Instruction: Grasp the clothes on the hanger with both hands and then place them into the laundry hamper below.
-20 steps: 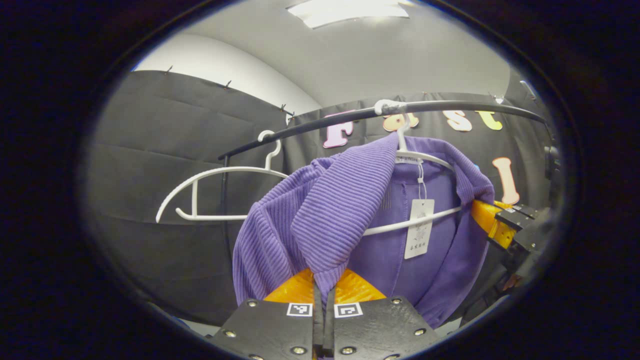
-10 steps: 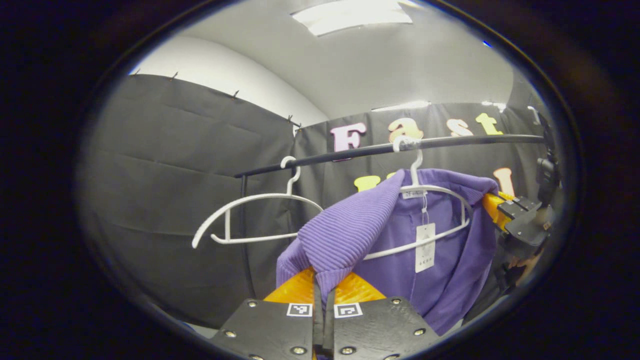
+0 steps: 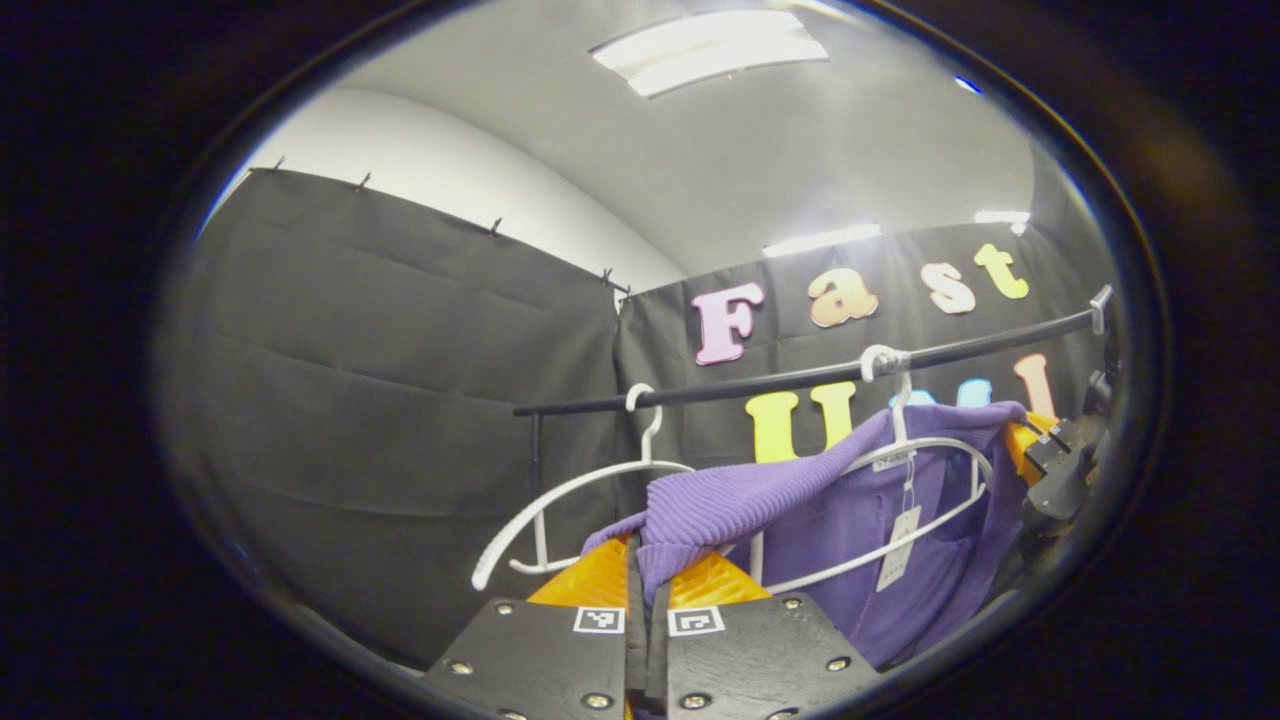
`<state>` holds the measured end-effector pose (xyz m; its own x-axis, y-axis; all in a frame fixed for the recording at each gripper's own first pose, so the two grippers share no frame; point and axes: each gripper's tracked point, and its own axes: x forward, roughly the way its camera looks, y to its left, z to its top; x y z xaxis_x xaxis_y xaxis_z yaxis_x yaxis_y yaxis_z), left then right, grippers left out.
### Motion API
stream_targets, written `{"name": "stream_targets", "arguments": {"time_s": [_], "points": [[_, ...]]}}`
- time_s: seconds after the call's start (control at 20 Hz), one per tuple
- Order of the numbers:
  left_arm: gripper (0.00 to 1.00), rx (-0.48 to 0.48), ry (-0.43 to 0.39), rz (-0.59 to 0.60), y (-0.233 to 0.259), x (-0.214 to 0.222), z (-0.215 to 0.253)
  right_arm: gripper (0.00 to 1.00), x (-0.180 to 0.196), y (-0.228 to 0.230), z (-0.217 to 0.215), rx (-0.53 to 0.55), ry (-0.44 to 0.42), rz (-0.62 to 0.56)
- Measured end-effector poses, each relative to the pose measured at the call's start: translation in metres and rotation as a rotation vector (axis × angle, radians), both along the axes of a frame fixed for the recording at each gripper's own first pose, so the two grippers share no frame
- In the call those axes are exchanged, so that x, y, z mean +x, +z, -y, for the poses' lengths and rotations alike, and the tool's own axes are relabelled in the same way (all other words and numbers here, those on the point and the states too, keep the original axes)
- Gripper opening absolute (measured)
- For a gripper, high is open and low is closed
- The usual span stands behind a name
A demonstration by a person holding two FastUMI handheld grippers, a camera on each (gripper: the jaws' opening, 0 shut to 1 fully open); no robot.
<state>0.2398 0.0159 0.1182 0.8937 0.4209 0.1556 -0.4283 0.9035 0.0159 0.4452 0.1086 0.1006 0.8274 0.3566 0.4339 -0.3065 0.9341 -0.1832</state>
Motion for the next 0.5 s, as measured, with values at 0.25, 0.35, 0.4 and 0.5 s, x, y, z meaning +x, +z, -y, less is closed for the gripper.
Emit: {"name": "stream_targets", "arguments": {"time_s": [0.25,0.35,0.4,0.5], "points": [[0.01,0.006,-0.046,-0.008,0.007,0.024,-0.020,0.02,0.003,-0.011,-0.005,-0.028,-0.002,-0.013],[0.05,0.011,-0.076,-0.025,0.006,0.034,-0.031,0.02,0.004,-0.015,-0.003,-0.036,-0.006,-0.020],[0.05,0.021,-0.094,-0.031,0.007,0.040,-0.035,0.02,0.005,-0.017,-0.003,-0.039,-0.012,-0.024],[0.01,0.061,-0.127,-0.047,0.009,0.051,-0.039,0.02,0.007,-0.020,-0.001,-0.050,-0.027,-0.027]]}}
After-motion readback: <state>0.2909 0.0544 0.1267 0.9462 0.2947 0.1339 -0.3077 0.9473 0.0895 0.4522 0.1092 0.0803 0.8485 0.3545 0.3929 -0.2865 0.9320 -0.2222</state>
